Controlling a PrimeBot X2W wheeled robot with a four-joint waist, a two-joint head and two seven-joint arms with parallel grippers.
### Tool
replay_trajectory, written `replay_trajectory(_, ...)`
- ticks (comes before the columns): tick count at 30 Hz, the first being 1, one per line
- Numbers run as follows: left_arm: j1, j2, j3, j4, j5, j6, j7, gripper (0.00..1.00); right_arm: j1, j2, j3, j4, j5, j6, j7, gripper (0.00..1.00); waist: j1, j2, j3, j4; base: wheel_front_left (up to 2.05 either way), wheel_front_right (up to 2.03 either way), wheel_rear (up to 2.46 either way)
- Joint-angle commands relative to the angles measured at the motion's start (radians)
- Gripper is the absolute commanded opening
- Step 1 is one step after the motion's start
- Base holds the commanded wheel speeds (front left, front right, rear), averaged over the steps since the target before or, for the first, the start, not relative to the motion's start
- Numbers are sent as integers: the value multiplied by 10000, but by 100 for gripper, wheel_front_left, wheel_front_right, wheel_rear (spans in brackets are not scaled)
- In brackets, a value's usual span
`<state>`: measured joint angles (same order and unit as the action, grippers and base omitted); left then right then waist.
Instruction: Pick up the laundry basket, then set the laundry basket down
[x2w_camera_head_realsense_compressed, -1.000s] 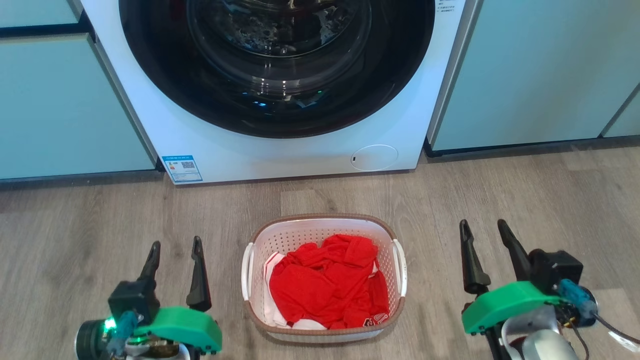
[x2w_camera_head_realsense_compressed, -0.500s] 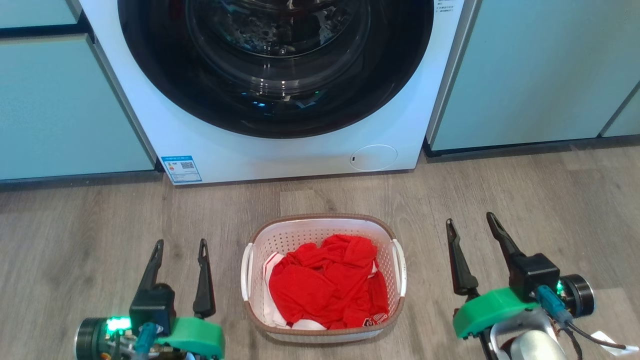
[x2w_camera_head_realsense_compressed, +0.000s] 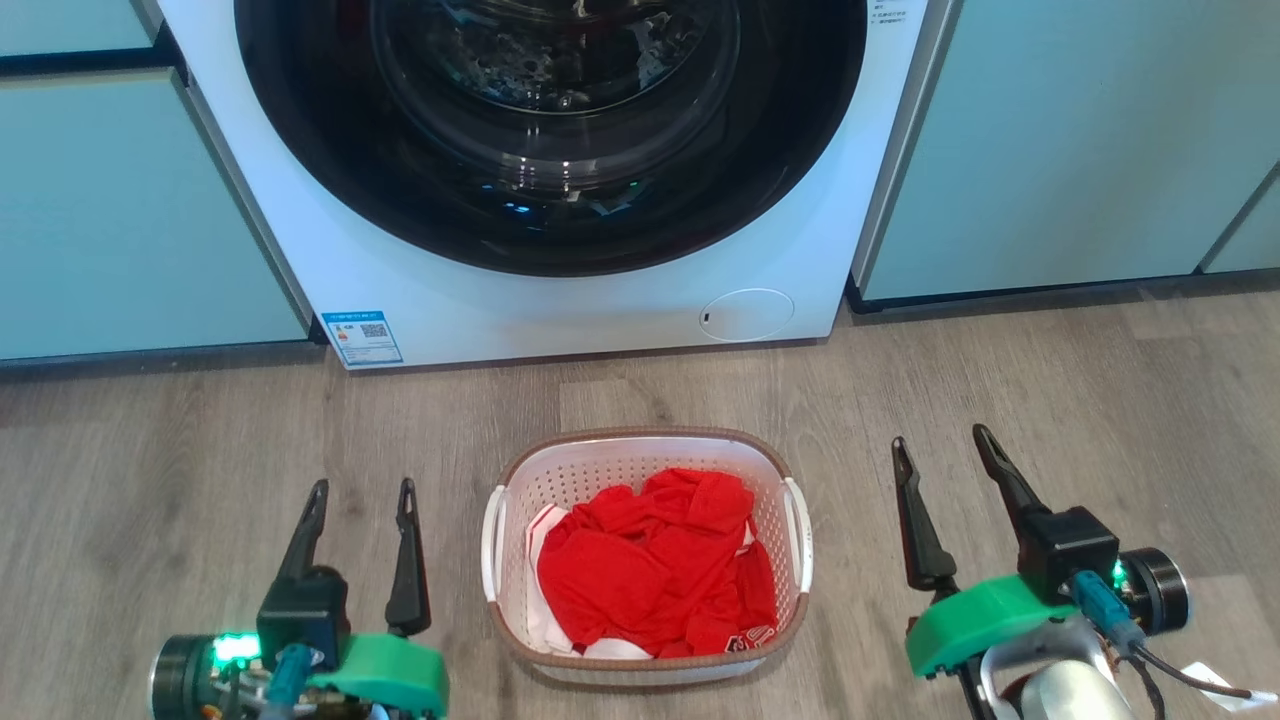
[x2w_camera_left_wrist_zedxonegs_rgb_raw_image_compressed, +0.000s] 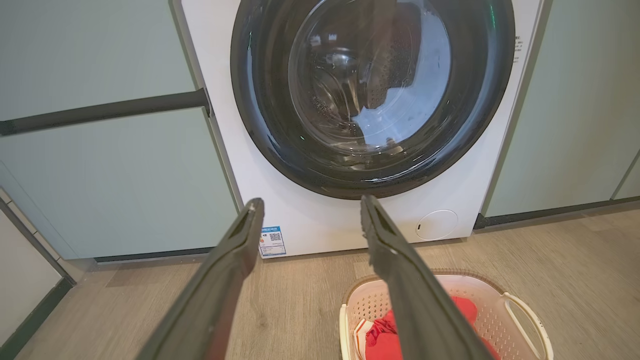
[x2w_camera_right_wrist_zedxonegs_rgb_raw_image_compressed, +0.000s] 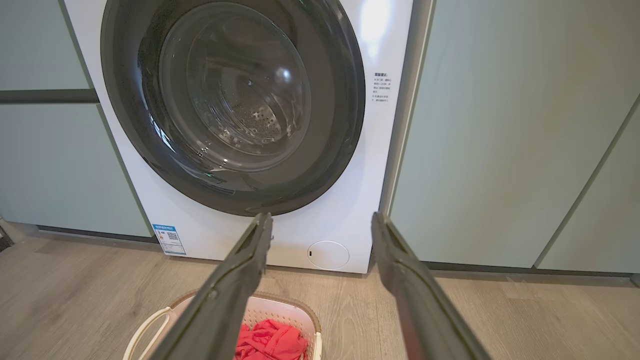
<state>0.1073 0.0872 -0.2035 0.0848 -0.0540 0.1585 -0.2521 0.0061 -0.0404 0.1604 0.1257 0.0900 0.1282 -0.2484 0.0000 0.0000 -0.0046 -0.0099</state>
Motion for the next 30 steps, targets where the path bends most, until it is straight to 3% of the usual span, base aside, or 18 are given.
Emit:
replay_trajectory(1, -243, -52, 426, -247, 74, -32, -97, 100, -419, -99, 211, -351, -47, 25, -134, 100, 0, 0, 2, -2, 0, 0, 0)
replay_trajectory(21, -289, -202, 604, -226, 197, -231, -97, 100, -433, -99, 147, -362, -42, 25, -134, 100, 0, 0, 236, 15, 0, 0, 0)
replay_trajectory(30, -919, -272, 581, -18, 37, -471, -97, 100, -1029, -99, 134, -217, -90, 25, -134, 100, 0, 0, 1391, 61, 0, 0, 0)
